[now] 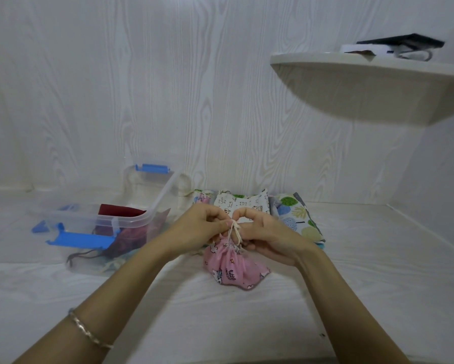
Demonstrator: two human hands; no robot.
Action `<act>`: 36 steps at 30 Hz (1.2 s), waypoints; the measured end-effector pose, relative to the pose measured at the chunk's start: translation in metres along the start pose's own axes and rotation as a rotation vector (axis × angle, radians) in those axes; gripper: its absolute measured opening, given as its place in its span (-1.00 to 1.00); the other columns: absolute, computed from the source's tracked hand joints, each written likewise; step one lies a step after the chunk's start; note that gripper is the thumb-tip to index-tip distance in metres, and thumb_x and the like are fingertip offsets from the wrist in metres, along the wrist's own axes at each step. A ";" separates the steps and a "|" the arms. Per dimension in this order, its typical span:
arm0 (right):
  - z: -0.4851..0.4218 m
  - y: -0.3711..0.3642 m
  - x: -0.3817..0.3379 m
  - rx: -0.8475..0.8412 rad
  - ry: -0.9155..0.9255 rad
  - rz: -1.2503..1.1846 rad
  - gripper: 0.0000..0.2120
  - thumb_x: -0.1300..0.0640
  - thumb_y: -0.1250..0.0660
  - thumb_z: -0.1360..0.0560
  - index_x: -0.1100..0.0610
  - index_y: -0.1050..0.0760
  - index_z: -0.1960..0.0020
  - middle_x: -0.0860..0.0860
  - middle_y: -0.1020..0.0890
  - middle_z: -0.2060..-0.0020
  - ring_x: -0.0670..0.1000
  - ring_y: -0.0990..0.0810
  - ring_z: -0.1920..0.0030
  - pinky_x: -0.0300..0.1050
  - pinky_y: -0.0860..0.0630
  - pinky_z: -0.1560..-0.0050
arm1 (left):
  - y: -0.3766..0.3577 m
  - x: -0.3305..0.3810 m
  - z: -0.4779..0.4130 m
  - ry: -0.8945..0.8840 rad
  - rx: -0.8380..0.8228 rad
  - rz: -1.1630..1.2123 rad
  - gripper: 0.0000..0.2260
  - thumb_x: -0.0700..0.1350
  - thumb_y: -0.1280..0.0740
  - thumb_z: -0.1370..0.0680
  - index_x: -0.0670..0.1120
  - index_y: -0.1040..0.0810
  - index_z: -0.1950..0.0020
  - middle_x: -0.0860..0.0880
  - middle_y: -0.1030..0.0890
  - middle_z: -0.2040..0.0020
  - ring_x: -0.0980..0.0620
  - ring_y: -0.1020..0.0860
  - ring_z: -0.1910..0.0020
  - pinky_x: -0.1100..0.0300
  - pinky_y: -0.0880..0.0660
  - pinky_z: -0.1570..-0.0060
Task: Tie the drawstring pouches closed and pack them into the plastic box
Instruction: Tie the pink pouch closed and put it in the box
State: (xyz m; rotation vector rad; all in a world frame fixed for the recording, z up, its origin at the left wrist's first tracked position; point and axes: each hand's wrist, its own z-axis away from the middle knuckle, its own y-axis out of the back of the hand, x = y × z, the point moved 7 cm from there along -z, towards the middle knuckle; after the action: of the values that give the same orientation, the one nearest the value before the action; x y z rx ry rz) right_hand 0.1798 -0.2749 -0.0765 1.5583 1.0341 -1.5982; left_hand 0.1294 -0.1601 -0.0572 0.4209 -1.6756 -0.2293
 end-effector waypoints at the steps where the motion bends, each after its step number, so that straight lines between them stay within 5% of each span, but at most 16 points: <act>1: 0.000 0.000 0.000 -0.007 -0.010 0.006 -0.76 0.38 -0.30 -0.47 0.17 -0.38 -0.08 0.11 -0.58 0.26 -0.04 -0.49 0.30 -0.27 -0.39 0.33 | -0.001 -0.001 0.000 0.004 0.002 -0.001 -0.86 -0.16 -0.37 -0.55 -0.03 -0.64 0.20 0.03 -0.57 0.39 0.13 -0.46 0.42 0.28 -0.39 0.36; 5: -0.002 0.002 -0.001 0.010 -0.034 0.161 -0.73 0.36 -0.38 -0.41 0.15 -0.39 -0.01 0.11 -0.62 0.28 0.02 -0.53 0.26 -0.16 -0.43 0.14 | -0.005 -0.005 -0.001 0.024 -0.020 -0.007 -0.87 -0.14 -0.37 -0.55 -0.06 -0.65 0.19 -0.02 -0.56 0.35 0.03 -0.46 0.33 0.19 -0.37 0.30; 9: -0.003 0.004 -0.005 0.126 0.028 0.185 -0.87 0.33 -0.34 -0.52 0.14 -0.44 0.04 0.10 -0.62 0.30 -0.07 -0.49 0.37 -0.29 -0.42 0.33 | -0.003 -0.005 -0.001 0.019 -0.011 0.037 -0.91 -0.16 -0.38 -0.54 -0.12 -0.67 0.11 -0.05 -0.61 0.36 0.09 -0.49 0.40 0.23 -0.41 0.35; 14: -0.003 0.021 -0.002 0.366 0.226 -0.226 -0.78 0.15 -0.24 -0.57 0.18 -0.65 0.07 0.07 -0.66 0.16 -0.03 -0.59 0.14 -0.18 -0.54 0.12 | 0.013 -0.006 0.003 0.019 0.086 0.121 -0.91 -0.22 -0.38 -0.53 -0.19 -0.67 0.04 -0.07 -0.68 0.28 0.18 -0.55 0.43 0.33 -0.51 0.36; 18: -0.009 0.013 0.012 0.394 0.194 -0.590 -0.80 0.07 -0.34 -0.44 0.13 -0.71 0.19 0.07 -0.69 0.13 0.00 -0.60 0.11 -0.06 -0.48 -0.11 | 0.014 -0.010 0.003 0.031 0.158 0.160 -0.82 -0.12 -0.30 -0.59 -0.16 -0.65 0.08 -0.04 -0.68 0.19 0.08 -0.59 0.22 0.18 -0.54 0.15; 23: -0.005 0.010 0.028 0.529 0.122 -0.925 -0.77 0.08 -0.31 -0.54 0.21 -0.63 0.15 0.12 -0.69 0.09 0.10 -0.60 -0.07 0.06 -0.48 -0.21 | -0.004 -0.010 0.004 0.082 0.120 0.761 -0.72 -0.11 -0.14 -0.65 -0.12 -0.41 0.25 -0.10 -0.67 -0.10 0.04 -0.61 -0.11 0.14 -0.51 -0.14; 26: 0.000 0.011 0.029 0.559 0.149 -0.998 -0.79 0.11 -0.27 -0.59 0.21 -0.58 0.12 0.10 -0.67 0.16 0.08 -0.62 -0.02 -0.02 -0.49 -0.21 | -0.010 -0.011 0.005 0.113 0.104 1.023 -0.71 -0.08 -0.13 -0.64 -0.08 -0.34 0.28 -0.13 -0.68 0.08 -0.02 -0.63 0.00 0.14 -0.53 -0.12; 29: 0.006 0.017 0.027 0.592 0.182 -1.022 -0.78 0.13 -0.26 -0.59 0.18 -0.49 0.21 0.03 -0.55 0.40 0.02 -0.61 0.23 -0.14 -0.55 -0.06 | -0.008 -0.013 0.005 0.130 0.131 1.011 -0.72 -0.08 -0.12 -0.64 -0.06 -0.34 0.27 -0.01 -0.45 0.40 0.07 -0.52 0.38 0.26 -0.53 0.31; 31: 0.007 0.021 0.031 0.590 0.179 -0.994 -0.74 0.11 -0.24 -0.60 0.17 -0.45 0.24 0.00 -0.43 0.48 -0.04 -0.50 0.43 -0.17 -0.57 0.24 | -0.006 -0.016 0.006 0.142 0.148 0.978 -0.69 -0.09 -0.10 -0.65 -0.05 -0.31 0.30 0.04 -0.28 0.47 0.12 -0.32 0.52 0.24 -0.40 0.41; 33: 0.008 0.024 0.037 0.581 0.124 -0.805 -0.75 0.08 -0.23 -0.61 0.22 -0.51 0.14 -0.04 -0.31 0.50 -0.08 -0.38 0.47 -0.21 -0.47 0.29 | -0.005 -0.019 0.007 0.141 0.145 0.884 -0.68 -0.12 -0.10 -0.65 -0.07 -0.30 0.32 0.05 -0.24 0.51 0.13 -0.24 0.55 0.23 -0.34 0.40; 36: 0.011 0.024 0.025 0.545 0.048 -0.089 -0.78 0.07 -0.29 -0.58 0.18 -0.64 0.08 -0.06 -0.26 0.50 -0.12 -0.26 0.47 -0.30 -0.29 0.34 | -0.006 -0.011 0.011 0.080 0.086 0.588 -0.72 -0.14 -0.14 -0.64 -0.12 -0.35 0.28 0.00 -0.36 0.49 0.09 -0.32 0.52 0.31 -0.30 0.48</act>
State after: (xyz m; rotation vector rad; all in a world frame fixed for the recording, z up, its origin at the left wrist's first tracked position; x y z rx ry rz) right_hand 0.1940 -0.2936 -0.1036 1.9271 0.7309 -2.0285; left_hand 0.1209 -0.1618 -0.0710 -0.0125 -1.6604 0.2906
